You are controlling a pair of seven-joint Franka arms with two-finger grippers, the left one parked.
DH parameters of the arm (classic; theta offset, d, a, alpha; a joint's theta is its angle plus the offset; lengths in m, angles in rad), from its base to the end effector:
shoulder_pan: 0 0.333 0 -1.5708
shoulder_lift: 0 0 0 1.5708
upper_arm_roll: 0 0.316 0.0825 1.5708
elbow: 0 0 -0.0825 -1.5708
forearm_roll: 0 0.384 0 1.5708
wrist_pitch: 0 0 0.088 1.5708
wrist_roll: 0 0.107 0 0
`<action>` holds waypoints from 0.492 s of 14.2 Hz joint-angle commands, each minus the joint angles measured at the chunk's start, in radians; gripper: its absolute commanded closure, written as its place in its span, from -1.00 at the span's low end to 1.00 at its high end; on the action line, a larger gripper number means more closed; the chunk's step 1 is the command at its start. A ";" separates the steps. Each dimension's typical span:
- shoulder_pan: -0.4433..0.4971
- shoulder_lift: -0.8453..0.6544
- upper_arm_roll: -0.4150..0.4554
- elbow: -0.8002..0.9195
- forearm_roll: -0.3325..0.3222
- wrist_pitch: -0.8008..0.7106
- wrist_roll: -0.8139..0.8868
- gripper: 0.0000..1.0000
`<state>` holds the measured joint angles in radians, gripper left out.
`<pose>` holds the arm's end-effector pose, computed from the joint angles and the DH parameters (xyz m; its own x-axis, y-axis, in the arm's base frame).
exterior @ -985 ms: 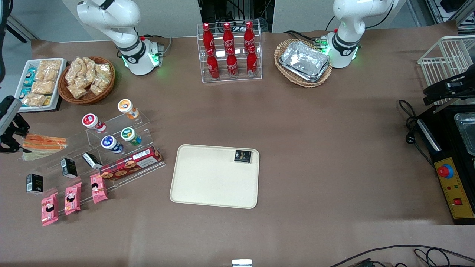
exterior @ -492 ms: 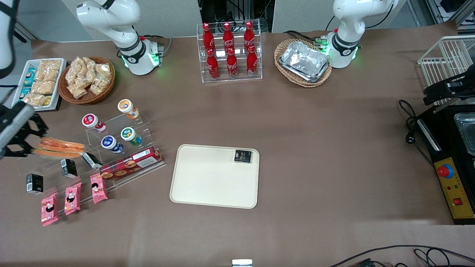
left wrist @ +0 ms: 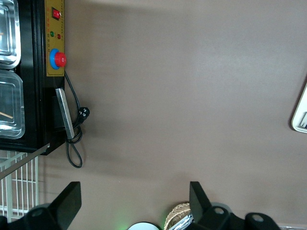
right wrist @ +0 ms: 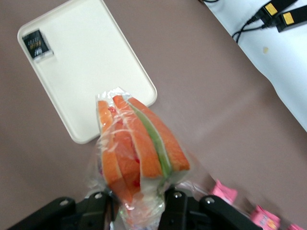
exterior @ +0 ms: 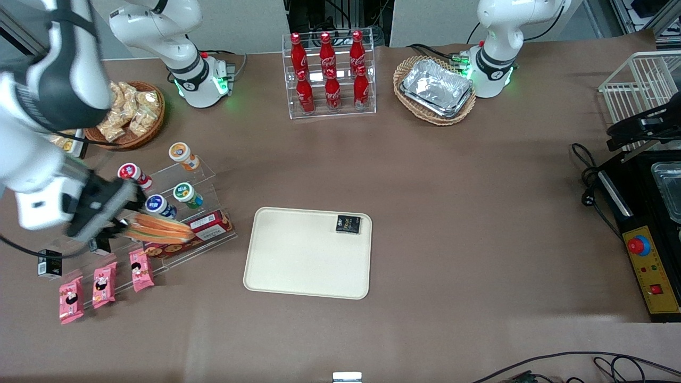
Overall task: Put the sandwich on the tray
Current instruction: 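Lift the sandwich off the rack and carry it over the cream tray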
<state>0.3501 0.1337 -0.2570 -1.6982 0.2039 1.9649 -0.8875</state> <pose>0.6124 0.0783 0.5248 0.5927 0.7778 0.2093 0.7954 -0.6060 -0.0004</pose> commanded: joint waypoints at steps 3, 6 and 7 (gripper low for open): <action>0.197 0.162 -0.013 0.058 -0.078 0.136 0.226 0.21; 0.277 0.263 -0.013 0.074 -0.081 0.262 0.248 0.21; 0.302 0.309 -0.013 0.090 -0.081 0.305 0.246 0.21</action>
<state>0.5945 0.3229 -0.2564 -1.6825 0.1384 2.1885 -0.6592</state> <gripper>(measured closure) 0.604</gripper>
